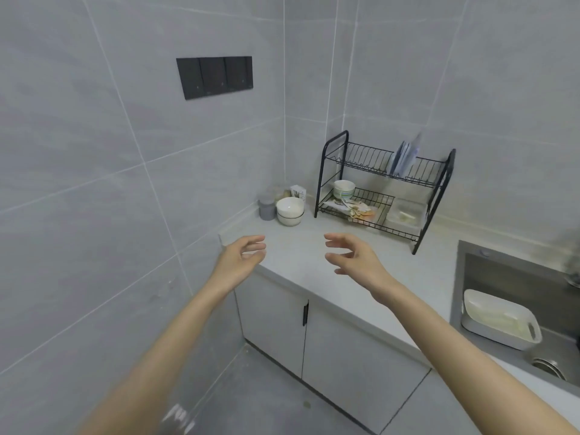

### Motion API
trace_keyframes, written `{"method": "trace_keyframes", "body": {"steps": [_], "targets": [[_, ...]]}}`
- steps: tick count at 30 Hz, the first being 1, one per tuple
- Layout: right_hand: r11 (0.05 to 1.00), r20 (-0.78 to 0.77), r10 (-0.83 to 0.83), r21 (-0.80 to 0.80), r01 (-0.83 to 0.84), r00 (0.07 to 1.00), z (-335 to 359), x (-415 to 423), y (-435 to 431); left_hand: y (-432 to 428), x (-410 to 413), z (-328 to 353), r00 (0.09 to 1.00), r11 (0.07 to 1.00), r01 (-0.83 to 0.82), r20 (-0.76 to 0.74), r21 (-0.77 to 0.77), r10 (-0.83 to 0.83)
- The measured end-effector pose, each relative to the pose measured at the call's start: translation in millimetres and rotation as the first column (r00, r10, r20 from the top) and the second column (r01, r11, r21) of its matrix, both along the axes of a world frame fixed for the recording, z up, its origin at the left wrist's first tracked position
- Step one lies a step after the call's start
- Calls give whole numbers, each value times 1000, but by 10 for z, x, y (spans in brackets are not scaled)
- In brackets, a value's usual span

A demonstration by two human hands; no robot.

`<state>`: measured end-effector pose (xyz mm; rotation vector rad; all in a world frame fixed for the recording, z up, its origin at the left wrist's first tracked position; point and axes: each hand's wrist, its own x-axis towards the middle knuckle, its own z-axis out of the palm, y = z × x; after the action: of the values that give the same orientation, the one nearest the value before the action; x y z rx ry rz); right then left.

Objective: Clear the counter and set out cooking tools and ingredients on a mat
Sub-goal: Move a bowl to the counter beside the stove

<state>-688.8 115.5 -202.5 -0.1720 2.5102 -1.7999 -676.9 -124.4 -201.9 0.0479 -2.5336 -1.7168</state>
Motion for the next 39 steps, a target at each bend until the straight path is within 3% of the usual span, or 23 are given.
{"method": "trace_keyframes", "body": {"steps": [9,16,19,25,31,36,39], "targets": [[974,249,-25,-212,80,968,-480,-1755,-230,-184,-1651,-495,987,1000,2,162,16,-4],[954,374,-79,-240,178,924,-796,-3011,-363,-282,-2852,-821,936,993,-23,350,114,-19],[933,482,-100,-259,251,870,-959,-3448,-385,-314,-3303,-976,862,960,-114,505,255,-32],[835,717,-59,-346,428,694,-1313,-4080,-429,-342,-4055,-1353,778,900,-187,619,394,-109],[774,786,-57,-355,524,615,-1600,-4500,-550,-232,-4605,-1685,695,872,-186,688,453,-209],[799,774,-15,-371,474,632,-1767,-4692,-635,-172,-4878,-1875,647,814,-277,725,511,-236],[767,764,-4,-412,492,646,-1849,-4735,-653,-194,-4968,-1968,637,765,-318,724,561,-266]]}}
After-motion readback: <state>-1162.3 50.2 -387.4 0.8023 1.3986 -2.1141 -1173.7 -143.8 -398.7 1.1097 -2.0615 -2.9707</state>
